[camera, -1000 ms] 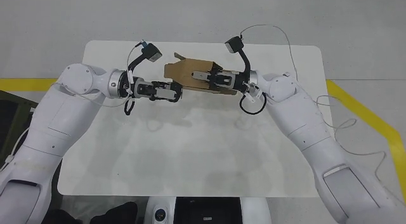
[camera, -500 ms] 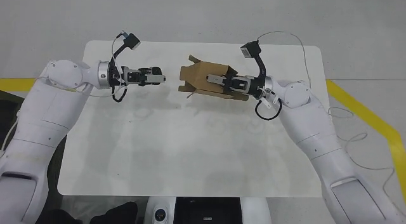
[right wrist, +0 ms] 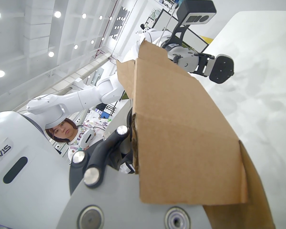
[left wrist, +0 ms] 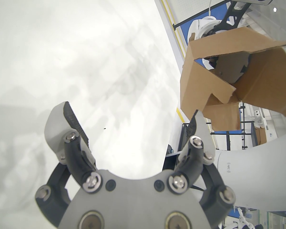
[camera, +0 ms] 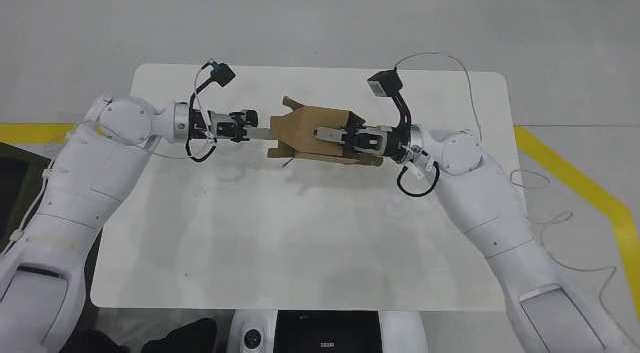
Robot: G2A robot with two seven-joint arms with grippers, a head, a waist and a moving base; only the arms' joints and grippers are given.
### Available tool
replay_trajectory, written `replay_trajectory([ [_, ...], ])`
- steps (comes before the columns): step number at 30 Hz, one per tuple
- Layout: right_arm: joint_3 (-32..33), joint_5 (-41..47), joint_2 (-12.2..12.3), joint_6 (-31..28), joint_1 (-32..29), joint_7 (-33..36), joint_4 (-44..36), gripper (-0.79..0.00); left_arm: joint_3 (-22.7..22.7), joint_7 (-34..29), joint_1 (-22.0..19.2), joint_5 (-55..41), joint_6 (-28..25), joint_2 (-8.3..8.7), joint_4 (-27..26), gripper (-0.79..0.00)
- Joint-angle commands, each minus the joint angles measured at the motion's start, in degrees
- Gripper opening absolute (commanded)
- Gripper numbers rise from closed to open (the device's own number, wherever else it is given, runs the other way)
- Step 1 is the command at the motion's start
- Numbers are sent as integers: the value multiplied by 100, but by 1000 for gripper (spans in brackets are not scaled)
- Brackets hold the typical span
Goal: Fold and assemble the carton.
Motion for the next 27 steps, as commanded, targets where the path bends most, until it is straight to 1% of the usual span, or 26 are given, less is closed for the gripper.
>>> replay_trajectory([
  [1, -38, -4, -15, -7, 34, -23, 19, -785, 23, -39, 5, -13, -15, -13, -37, 0],
  [10, -272, 42, -98, -58, 161, -3, 118, -785, -17, -235, 32, -235, -8, -27, -138, 0],
  [18, -505, 164, -187, -86, 275, 101, 204, -785, -79, -271, 61, -284, 27, -13, -211, 0],
  [27, -628, 263, -247, -124, 369, 238, 312, -785, -138, -299, 75, -315, 55, -9, -241, 0],
])
